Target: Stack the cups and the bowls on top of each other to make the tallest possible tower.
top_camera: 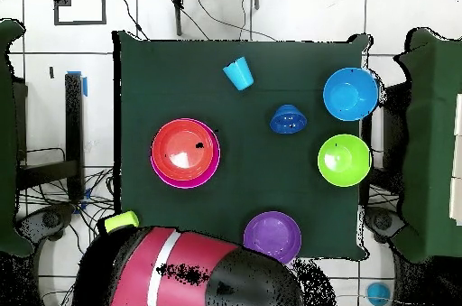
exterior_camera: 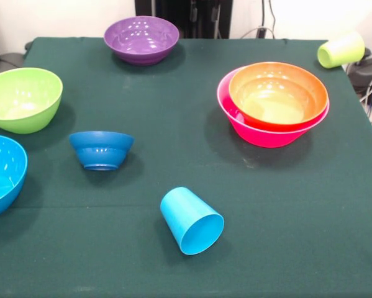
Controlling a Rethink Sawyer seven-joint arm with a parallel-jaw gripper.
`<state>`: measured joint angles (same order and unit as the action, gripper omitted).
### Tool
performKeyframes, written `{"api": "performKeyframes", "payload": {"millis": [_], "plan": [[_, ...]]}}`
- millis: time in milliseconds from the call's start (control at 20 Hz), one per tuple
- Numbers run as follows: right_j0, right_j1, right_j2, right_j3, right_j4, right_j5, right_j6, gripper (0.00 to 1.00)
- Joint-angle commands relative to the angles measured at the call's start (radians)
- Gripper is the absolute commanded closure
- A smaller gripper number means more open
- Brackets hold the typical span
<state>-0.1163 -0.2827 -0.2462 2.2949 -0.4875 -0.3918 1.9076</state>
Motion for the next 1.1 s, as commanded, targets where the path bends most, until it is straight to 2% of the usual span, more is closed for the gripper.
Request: {"api": "performKeyframes", "payload": {"millis": [50, 450, 700, 1100], "plan": [[0.019, 0.131, 0.077, -0.126, 0.064, -0.034, 0.161, 0.0], [0.004, 0.129, 0.08, -0.147, 0.061, -0.016, 0.134, 0.0], [-0.023, 0.062, 0.079, -0.128, 0.036, 0.037, 0.114, 0.0], [-0.04, 0.046, 0.088, -0.134, 0.03, 0.062, 0.101, 0.0]]}}
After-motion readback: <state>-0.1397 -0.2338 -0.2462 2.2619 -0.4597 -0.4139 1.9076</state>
